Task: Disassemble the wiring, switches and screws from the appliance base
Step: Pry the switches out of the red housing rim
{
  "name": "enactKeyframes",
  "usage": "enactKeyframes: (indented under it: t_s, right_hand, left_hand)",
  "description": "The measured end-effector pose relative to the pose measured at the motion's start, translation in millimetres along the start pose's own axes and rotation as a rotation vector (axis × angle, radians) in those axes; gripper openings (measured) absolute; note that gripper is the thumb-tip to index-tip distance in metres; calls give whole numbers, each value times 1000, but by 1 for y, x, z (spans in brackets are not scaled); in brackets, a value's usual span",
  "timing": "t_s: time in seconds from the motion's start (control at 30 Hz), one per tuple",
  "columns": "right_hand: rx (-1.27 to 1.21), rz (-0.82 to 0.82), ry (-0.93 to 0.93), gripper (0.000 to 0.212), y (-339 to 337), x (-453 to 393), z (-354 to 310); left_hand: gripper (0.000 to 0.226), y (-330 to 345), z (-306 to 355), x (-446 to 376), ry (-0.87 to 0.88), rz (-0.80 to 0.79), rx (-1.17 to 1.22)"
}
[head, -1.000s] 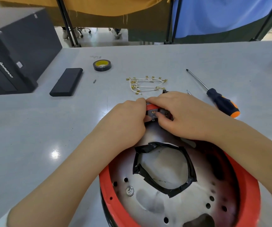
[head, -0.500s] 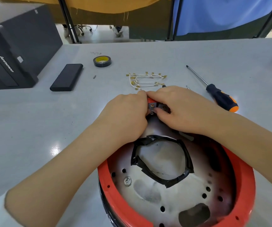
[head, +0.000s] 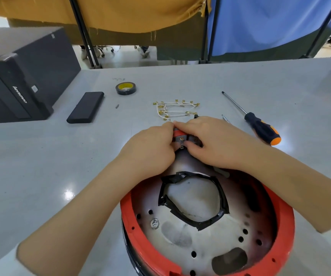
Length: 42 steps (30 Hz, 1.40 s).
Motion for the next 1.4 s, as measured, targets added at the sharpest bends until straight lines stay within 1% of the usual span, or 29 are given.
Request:
enactKeyframes:
  t_s: [0.1,0.2,0.3,0.37,0.47,0.6,0.67,0.73,0.83,0.97,1.07,1.1,1.33,1.4]
  right_hand:
    - [-36,-7,31,39,-1,0,0]
    - [-72,22,68,39,-5,1,4]
    - [-173,51,124,41,-9,2,9]
    - [-218,43,120,43,-9,2,10]
    - [-224,40,76,37,-8,1,8]
    - [-147,54,30,35,-7,1,5]
    - [-116,43,19,39,-5,0,5]
    - [-98,18,18,46,-3,-2,7]
    - [-58,-12,6,47,1,-2,7]
    - [-105,21,51,33,-3,-2,10]
    - [-94,34,90,40,-1,-2,14]
    - [-89,37,98,43,-1,-2,15]
    - [-111,28,124,49,-3,-1,16]
    - [-127,28,125,43,-3,-2,15]
  left_hand:
    - [33,-3,-1,-1,4,-38,230]
    - [39,-5,1,-1,17,-19,266]
    - [40,-9,-2,-1,-13,24,323]
    - [37,-11,-5,-2,-36,28,386]
    - [34,-10,-8,-2,-54,4,483]
    - [24,-11,-7,-4,-39,23,399]
    - [18,-12,-6,-4,-31,29,340]
    - [17,-12,-5,-5,-27,35,295]
    - [23,-12,-8,-5,-54,33,291]
    - [29,-10,-12,-7,-84,46,264]
    - [40,-8,-13,-9,-82,55,194]
    - [40,-8,-13,-9,-82,55,177]
    - [23,-8,-8,-8,-80,59,123]
    - [22,-8,-8,-9,-78,62,111]
Point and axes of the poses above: each hand's wrist, its own x-axis away from the middle knuckle, its own y-axis out of the palm, z = x × y, the point moved 8 cm from there along -x, towards the middle knuckle, and after that the axes turned 1 degree about z, right-handed, at the moved point
